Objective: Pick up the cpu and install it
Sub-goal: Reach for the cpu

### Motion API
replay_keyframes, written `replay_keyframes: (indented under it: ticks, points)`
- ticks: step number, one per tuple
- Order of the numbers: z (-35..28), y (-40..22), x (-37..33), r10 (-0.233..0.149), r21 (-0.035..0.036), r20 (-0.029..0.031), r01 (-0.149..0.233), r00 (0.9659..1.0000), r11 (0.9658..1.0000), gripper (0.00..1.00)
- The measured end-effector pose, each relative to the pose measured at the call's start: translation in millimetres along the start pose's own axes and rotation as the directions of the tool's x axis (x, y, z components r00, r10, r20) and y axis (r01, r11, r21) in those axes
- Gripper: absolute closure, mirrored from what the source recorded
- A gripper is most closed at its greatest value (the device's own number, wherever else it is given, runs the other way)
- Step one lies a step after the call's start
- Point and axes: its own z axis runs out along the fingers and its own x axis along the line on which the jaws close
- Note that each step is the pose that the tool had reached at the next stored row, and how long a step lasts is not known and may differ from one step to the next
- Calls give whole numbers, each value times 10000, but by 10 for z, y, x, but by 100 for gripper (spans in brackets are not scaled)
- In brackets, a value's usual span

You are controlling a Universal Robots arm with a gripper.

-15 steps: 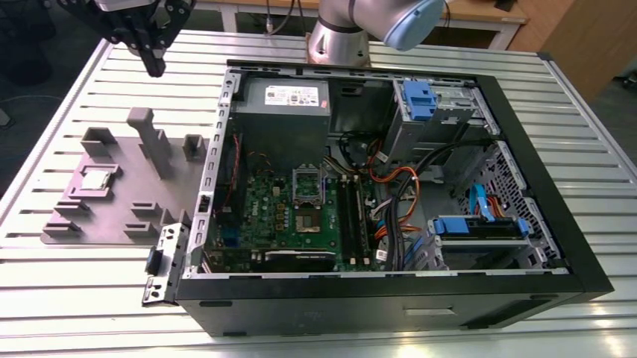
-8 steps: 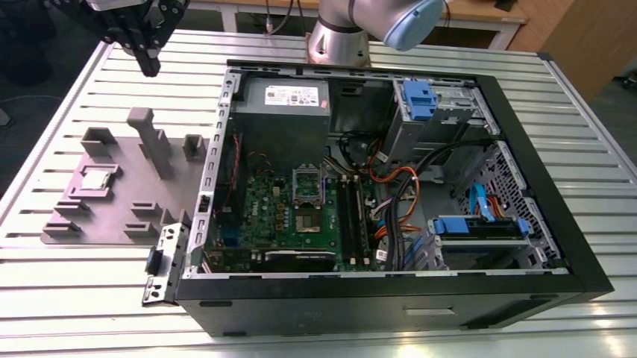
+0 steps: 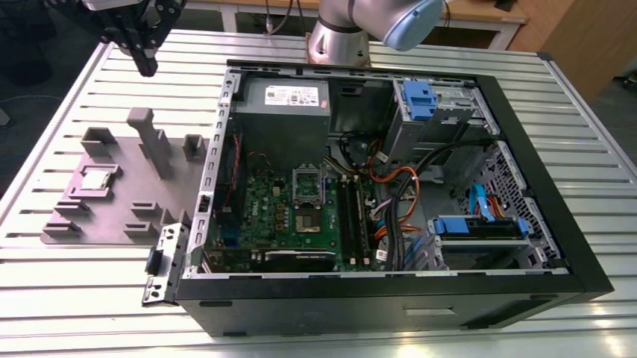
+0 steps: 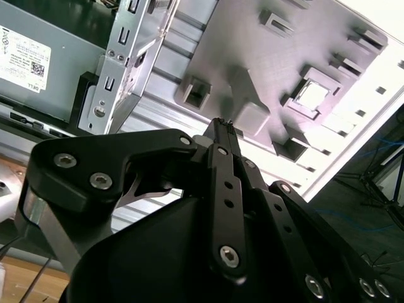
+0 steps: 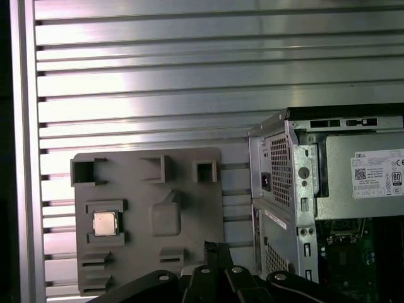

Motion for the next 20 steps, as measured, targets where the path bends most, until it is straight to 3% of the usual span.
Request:
replay_keyframes:
  ticks: [11, 20]
  points:
    - [-2, -5, 64, -1, 0, 1, 1, 10000, 10000, 89]
    - [-4, -12, 156, -1, 0, 0, 1, 10000, 10000, 89]
